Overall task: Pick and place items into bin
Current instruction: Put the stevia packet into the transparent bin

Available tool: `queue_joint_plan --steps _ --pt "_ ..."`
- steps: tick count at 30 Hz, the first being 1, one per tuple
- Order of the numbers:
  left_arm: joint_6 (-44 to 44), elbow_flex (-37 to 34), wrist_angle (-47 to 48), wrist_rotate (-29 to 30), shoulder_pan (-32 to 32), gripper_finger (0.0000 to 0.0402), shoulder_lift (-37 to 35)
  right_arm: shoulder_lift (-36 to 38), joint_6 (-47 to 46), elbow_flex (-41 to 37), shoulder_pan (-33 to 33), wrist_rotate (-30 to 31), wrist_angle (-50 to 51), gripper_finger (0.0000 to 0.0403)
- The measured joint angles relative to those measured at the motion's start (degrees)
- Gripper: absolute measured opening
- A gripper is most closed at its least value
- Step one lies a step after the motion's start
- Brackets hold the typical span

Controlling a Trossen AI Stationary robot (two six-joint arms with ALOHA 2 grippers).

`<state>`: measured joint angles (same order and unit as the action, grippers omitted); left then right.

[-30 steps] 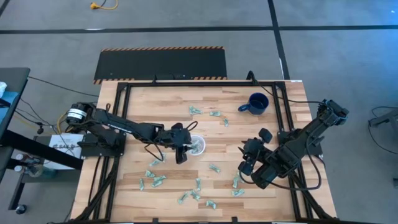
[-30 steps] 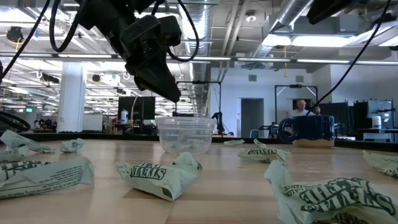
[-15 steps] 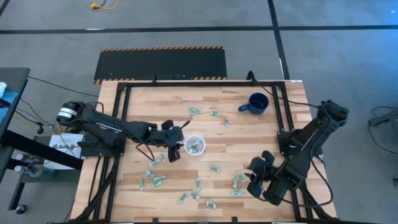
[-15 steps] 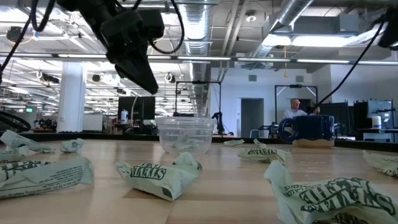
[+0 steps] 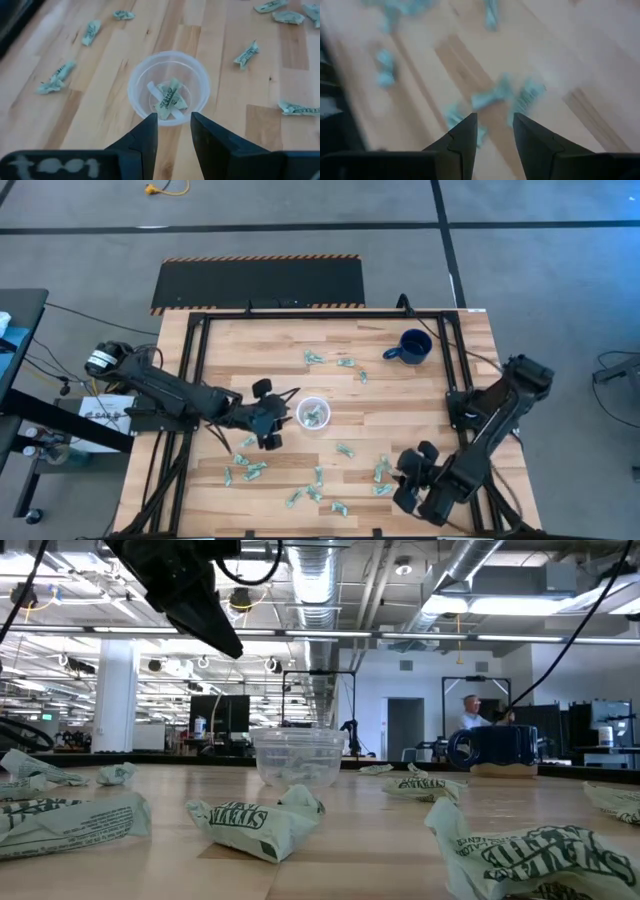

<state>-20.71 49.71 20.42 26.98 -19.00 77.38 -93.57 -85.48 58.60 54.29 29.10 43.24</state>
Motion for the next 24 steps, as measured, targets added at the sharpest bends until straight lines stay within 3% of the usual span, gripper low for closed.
queue_joint_plan --steps 8,24 --pt "-0.2 0.0 -0.6 3.9 -2.3 0.0107 0.0 -8.1 0.2 3.0 -2.2 -4.3 1.3 0.0120" --pt "-1.1 0.0 -0.6 4.2 -2.4 0.0107 0.0 -11.3 0.3 3.5 -4.9 -7.4 3.4 0.0120"
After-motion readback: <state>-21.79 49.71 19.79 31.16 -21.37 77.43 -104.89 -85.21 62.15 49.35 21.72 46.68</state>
